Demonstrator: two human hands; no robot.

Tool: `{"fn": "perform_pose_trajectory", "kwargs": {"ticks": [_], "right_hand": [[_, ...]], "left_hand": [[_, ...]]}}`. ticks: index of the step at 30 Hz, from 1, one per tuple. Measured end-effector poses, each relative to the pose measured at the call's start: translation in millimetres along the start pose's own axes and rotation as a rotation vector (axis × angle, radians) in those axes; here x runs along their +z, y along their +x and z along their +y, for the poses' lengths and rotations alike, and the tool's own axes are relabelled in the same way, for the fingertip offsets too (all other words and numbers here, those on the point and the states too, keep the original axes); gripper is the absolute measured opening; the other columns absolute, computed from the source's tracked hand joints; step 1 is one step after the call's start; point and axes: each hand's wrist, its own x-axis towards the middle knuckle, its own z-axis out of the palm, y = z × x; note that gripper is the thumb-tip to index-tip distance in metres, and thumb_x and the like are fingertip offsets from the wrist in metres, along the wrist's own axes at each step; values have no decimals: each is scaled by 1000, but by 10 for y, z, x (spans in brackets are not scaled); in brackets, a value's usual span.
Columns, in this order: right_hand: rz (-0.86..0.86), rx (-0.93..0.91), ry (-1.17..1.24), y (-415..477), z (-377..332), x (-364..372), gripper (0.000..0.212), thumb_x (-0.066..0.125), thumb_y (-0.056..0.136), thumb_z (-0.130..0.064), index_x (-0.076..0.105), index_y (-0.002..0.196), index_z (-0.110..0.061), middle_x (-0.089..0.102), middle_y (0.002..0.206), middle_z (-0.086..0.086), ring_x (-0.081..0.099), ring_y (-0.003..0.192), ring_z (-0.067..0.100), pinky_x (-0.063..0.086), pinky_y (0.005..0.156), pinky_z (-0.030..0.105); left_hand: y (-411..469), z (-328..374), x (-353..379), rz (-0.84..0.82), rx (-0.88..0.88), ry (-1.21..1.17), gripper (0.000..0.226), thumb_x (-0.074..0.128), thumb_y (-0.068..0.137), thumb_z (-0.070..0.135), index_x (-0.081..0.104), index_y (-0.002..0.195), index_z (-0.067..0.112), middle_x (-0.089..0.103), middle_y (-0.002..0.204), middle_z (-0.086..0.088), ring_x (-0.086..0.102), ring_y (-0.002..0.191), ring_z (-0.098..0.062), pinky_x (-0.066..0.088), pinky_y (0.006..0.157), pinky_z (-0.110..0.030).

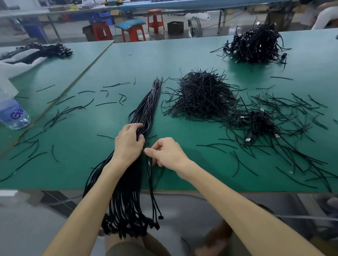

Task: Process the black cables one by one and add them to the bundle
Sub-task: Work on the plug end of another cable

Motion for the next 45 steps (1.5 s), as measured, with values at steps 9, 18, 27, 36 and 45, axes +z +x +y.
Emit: {"fn": "perform_pose_trajectory", "kwargs": {"ticks": [9, 18, 27, 36, 45], "right_hand": [[-155, 45, 96, -50, 3, -92, 17, 63, 100, -27, 63, 90, -13, 70, 62, -3, 50, 44, 7, 35, 39, 19], [14, 23, -215, -64, -133, 40, 24, 51, 104, -29, 45, 121, -11, 70, 76, 9, 69, 68, 17, 54, 66, 36], [41, 15, -627, 248, -322, 230, 21, 53, 97, -20, 57, 114, -7, 65, 118, 17, 61, 111, 38, 40, 74, 35], [-337, 145, 42, 45, -248, -168, 17, 52, 91, -21, 51, 77, -13, 56, 60, 3, 41, 40, 12, 28, 37, 18], [-332, 95, 635, -293, 119, -784, 8, 51, 95, -13, 58, 94, -9, 50, 66, 1, 34, 47, 10, 30, 41, 18]], "left_hand": [[2, 4, 14, 25, 2, -57, 45, 45, 99, -4, 54, 142, 7, 50, 146, -16, 45, 136, -31, 32, 117, -44], [-2, -17, 37, 58, -13, -112, 56, 39, 93, -16, 54, 143, 6, 50, 146, -15, 49, 132, -28, 33, 109, -28], [-5, -35, 2, 76, -43, -152, 51, 40, 93, -13, 59, 137, 3, 55, 144, -16, 51, 131, -27, 33, 106, -23], [-25, -33, 29, 97, -11, -124, 47, 38, 96, -11, 58, 137, 2, 55, 143, -16, 52, 130, -29, 35, 111, -30], [-53, 1, 59, 116, 48, -13, 42, 51, 95, -2, 59, 136, 3, 54, 144, -14, 50, 131, -30, 34, 118, -41]]}}
